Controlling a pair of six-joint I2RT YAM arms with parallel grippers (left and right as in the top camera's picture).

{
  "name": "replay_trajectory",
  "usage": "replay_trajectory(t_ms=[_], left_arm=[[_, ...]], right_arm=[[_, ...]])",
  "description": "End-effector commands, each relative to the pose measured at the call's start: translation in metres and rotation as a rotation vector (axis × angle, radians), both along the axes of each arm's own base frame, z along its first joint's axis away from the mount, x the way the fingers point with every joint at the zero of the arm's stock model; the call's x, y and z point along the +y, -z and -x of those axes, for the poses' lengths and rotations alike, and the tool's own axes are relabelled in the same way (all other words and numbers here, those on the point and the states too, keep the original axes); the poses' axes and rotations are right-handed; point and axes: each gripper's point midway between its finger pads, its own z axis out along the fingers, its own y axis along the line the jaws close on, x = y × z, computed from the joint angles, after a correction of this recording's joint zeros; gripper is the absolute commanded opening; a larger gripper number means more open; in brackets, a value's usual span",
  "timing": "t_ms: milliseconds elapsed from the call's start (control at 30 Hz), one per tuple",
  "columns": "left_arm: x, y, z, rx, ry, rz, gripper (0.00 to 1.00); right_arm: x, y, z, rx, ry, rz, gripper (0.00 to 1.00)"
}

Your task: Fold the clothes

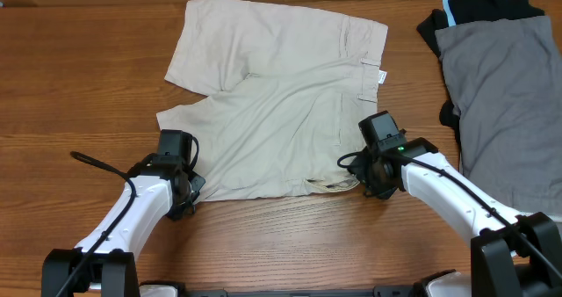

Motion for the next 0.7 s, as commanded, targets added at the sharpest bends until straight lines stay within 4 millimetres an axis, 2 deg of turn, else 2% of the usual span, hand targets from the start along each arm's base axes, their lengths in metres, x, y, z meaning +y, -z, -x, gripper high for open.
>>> replay_trajectory(t_ms=[0,100,133,267,367,433,500,667], left_arm=[[-0.001,-0.002,-0.003,-0.016,0.006,0.007,0.04],[0.000,-0.002,-0.003,-0.013,0.040,0.002,0.04],[-0.001,-0.002,-0.004,-0.014,0.057,-0.001,0.04],[-0.001,-0.005,-0.009,-0.024,0.109,-0.008,0.04],[-0.001,-0.014,-0.016,-0.030,0.144,-0.015,0.04],[-0.002,-0.025,-0.023,-0.030,0.184,-0.022,0.04],[-0.002,-0.044,-0.034,-0.038,0.246,-0.034,0.04],[-0.002,-0.088,-0.057,-0.073,0.349,-0.068,0.04]], right_arm=[[-0.005,0.002,-0.001,-0.005,0.012,0.018,0.35],[-0.006,0.002,-0.001,-0.005,0.012,0.020,0.08],[-0.006,0.002,-0.001,-0.005,0.013,0.023,0.04],[-0.008,0.002,0.000,-0.002,0.015,0.033,0.04],[-0.009,0.002,0.002,0.006,0.015,0.035,0.04],[-0.010,0.000,0.004,0.012,0.014,0.037,0.04],[-0.010,-0.005,0.007,0.008,0.007,0.037,0.04],[-0.012,-0.027,0.010,-0.039,-0.012,0.025,0.04]])
